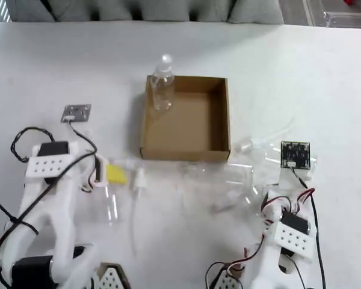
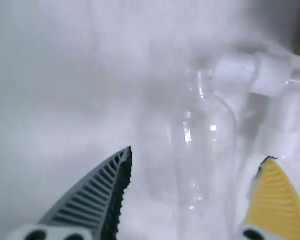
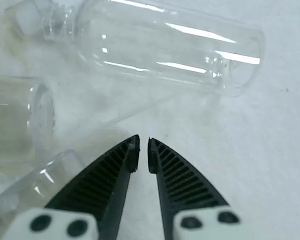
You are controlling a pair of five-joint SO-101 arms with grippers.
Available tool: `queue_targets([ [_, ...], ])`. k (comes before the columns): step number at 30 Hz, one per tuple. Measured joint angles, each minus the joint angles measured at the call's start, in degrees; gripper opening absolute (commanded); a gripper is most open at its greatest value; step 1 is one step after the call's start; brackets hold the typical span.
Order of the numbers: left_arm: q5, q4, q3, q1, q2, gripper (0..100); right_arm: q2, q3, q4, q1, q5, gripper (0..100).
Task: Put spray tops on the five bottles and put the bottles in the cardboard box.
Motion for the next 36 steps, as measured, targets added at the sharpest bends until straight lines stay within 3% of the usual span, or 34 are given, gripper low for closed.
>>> queue_targets([
  [7, 0.09, 2.73, -3.16, 3.43, 0.0, 37, 0.0, 0.09, 0.0, 0.0, 0.0, 1.8],
  [12, 5.19, 3.08, -5.1, 6.51, 0.7, 37, 0.0, 0.09, 0.09, 0.0, 0.0, 1.7],
  [18, 10.81, 3.43, -10.99, 6.59, 11.52, 37, 0.0, 0.09, 0.09, 0.0, 0.0, 1.7],
  [28, 11.34, 3.43, -11.78, 6.59, 18.2, 37, 0.0, 0.09, 0.26, 0.0, 0.0, 1.9],
  [31, 11.34, 3.43, -11.87, 6.59, 20.04, 31, 0.0, 0.09, 0.35, 0.0, 0.0, 1.9],
  [36, 11.34, 2.9, -12.84, 6.51, 21.71, 11, 0.0, 0.09, 0.44, 0.0, 0.0, 2.0],
])
